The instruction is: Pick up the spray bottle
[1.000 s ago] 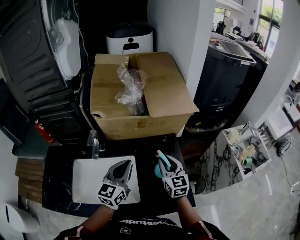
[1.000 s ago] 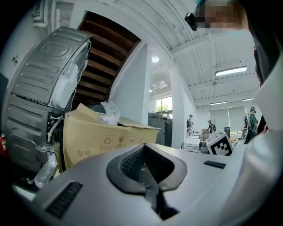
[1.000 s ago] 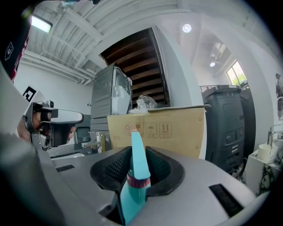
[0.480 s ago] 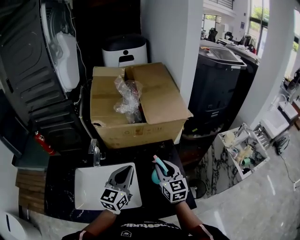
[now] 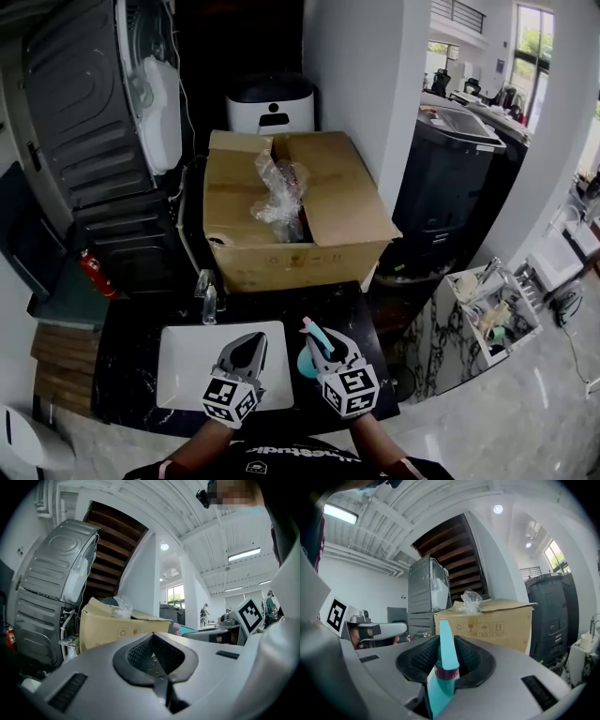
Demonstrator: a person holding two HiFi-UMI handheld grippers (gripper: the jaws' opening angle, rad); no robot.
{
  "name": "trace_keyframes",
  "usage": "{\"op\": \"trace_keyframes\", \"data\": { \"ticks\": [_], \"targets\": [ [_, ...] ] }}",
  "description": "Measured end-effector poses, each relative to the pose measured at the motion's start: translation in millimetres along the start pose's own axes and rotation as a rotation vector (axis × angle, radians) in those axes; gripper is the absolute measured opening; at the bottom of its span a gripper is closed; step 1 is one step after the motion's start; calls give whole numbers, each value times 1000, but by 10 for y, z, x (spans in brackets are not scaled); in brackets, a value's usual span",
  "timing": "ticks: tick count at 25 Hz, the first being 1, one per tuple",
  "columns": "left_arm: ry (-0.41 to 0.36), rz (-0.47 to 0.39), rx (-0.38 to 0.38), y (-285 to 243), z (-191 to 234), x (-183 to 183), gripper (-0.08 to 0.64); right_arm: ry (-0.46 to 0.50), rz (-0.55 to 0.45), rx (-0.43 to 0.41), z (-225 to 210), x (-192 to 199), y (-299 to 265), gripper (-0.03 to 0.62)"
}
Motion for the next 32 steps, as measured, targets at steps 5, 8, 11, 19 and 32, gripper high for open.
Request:
{"op": "trace_keyframes", "data": {
  "ticks": [5, 8, 11, 19, 32],
  "targets": [
    [-9, 2, -32, 152, 94, 7, 15, 0, 6, -33, 261, 4, 23, 124],
    [-14, 2, -52, 238, 146, -4, 15, 2, 13, -55, 417, 6, 33, 124],
    [-17, 5, -69, 312, 159, 9, 15, 14, 9, -75, 554, -8, 45, 124],
    [-36, 1, -81, 397, 89, 42, 15, 22, 10, -81, 695, -30, 99, 124],
    [-30, -1, -53, 394, 48, 71, 15, 42, 4, -47, 694, -15, 159, 124]
  ]
}}
Point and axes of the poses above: the fingertips, and each gripper's own axes: y backward along the fingers, z to its left, x out of its underside, the point moved 8 cm from there along y, backward along the fingers
